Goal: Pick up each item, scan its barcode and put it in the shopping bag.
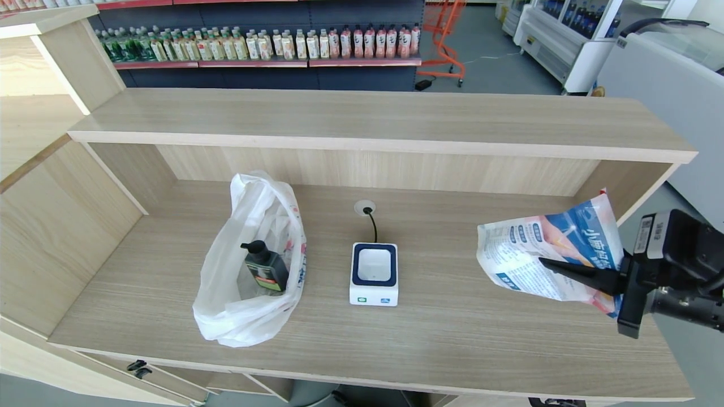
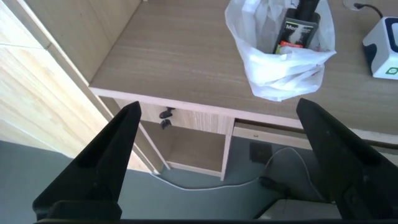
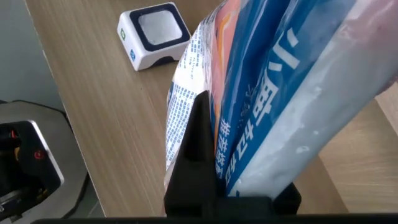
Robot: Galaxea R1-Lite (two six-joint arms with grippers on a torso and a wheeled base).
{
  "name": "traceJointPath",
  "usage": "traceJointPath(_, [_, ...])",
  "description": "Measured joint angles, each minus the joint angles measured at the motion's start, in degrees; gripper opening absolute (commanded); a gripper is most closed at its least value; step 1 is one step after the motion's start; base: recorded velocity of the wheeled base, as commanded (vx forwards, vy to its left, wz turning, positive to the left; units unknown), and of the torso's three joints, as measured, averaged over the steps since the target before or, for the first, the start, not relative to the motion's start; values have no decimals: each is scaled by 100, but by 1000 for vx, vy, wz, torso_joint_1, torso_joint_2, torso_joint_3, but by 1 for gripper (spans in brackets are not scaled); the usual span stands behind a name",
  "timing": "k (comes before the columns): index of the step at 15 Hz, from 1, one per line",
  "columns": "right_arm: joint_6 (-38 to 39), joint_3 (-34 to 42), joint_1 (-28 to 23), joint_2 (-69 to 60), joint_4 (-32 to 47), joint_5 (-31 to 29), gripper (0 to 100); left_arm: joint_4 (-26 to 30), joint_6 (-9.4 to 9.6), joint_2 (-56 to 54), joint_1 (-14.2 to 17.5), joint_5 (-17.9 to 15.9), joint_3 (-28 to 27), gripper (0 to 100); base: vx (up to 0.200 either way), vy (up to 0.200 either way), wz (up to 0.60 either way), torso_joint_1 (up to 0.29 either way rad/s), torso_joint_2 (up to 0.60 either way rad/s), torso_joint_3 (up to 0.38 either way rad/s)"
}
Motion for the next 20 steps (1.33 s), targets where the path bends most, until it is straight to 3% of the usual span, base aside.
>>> traceJointPath(6, [11, -12, -2, 221, -7, 7, 0, 1, 2, 0, 0, 2, 0, 100, 0, 200, 0, 2, 3, -1])
traceJointPath(13, [-6, -111, -21, 784, -51, 0, 0, 0, 9, 0, 7, 0, 0, 100, 29, 0, 0, 0, 0, 0])
traceJointPath(15, [-2, -163, -38, 1005, -321, 11, 0, 1, 7, 0, -5, 0, 0, 100, 200, 0, 0, -15, -7, 5])
traceJointPath(20, [29, -286, -66, 1632, -823, 378, 0, 1, -9, 0, -5, 2, 0, 100, 0, 0, 0, 0, 0, 0])
